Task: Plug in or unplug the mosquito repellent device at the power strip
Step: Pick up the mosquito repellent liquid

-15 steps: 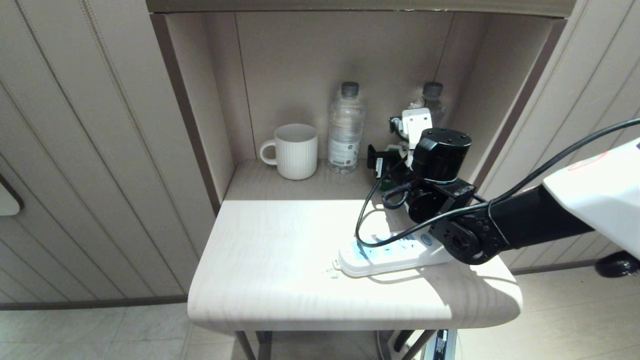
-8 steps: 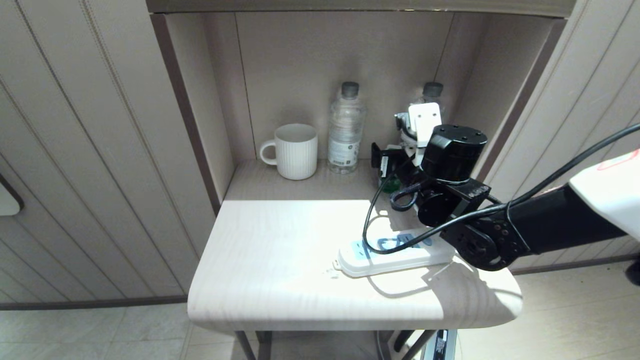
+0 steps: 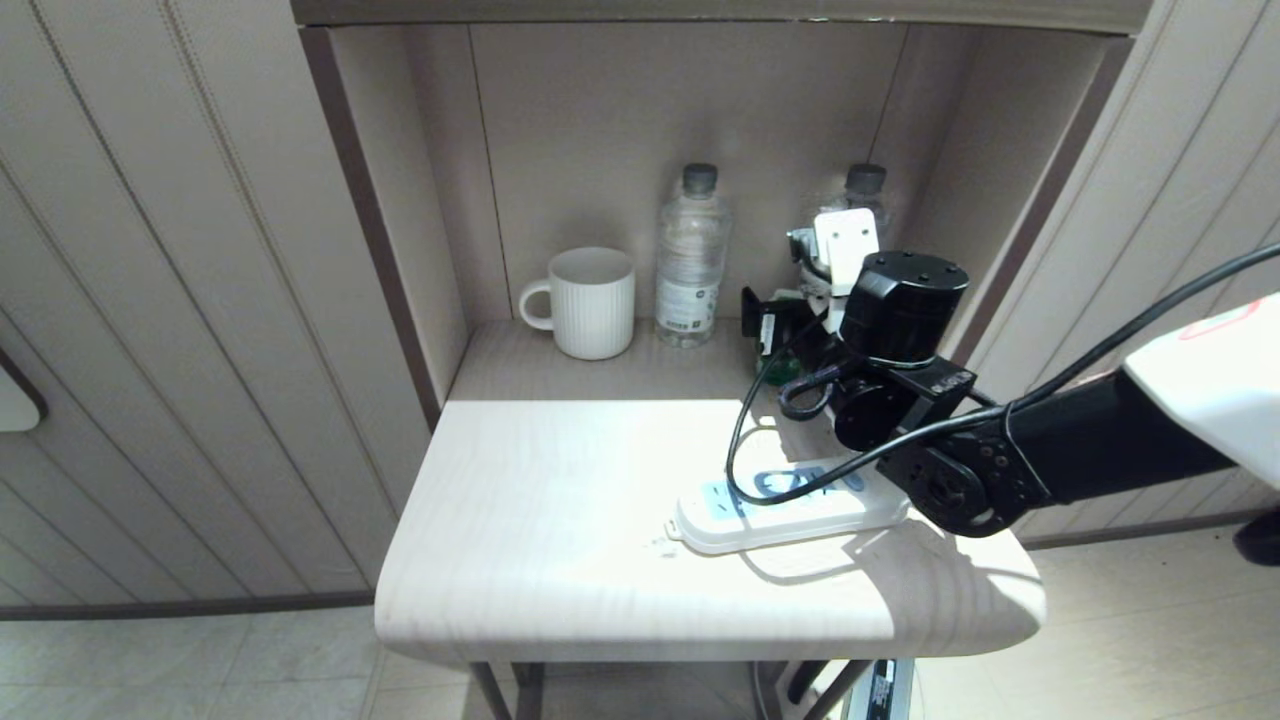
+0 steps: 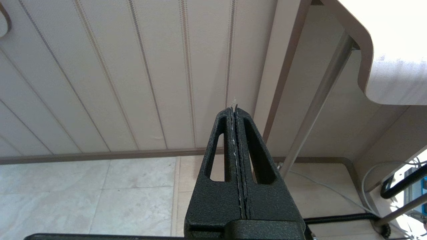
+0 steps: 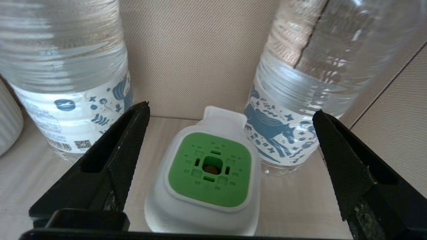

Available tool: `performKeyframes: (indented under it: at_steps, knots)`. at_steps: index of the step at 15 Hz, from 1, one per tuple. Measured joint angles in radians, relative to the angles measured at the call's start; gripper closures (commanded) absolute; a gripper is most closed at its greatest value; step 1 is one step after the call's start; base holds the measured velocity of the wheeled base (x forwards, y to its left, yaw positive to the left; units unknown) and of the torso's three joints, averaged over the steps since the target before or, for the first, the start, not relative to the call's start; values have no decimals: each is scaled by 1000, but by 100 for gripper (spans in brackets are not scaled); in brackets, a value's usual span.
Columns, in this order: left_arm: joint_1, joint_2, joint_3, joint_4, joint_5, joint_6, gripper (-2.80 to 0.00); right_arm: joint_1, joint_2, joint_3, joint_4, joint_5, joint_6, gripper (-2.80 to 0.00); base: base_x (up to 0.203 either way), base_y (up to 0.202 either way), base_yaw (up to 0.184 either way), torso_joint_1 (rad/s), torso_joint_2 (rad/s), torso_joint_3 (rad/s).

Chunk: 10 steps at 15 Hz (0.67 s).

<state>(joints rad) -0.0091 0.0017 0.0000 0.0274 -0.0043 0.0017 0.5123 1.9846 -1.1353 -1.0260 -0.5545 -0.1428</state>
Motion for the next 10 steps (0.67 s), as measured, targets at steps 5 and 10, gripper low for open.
performKeyframes:
  at_steps: [5, 10]
  knots:
    - [0, 0, 0, 0, 0, 0, 0, -3, 22, -19, -1, 1, 0, -280, 0, 0, 0, 0, 0, 0]
    - [0, 0, 0, 0, 0, 0, 0, -5, 35, -39, 1, 0, -3, -280, 0, 0, 0, 0, 0, 0]
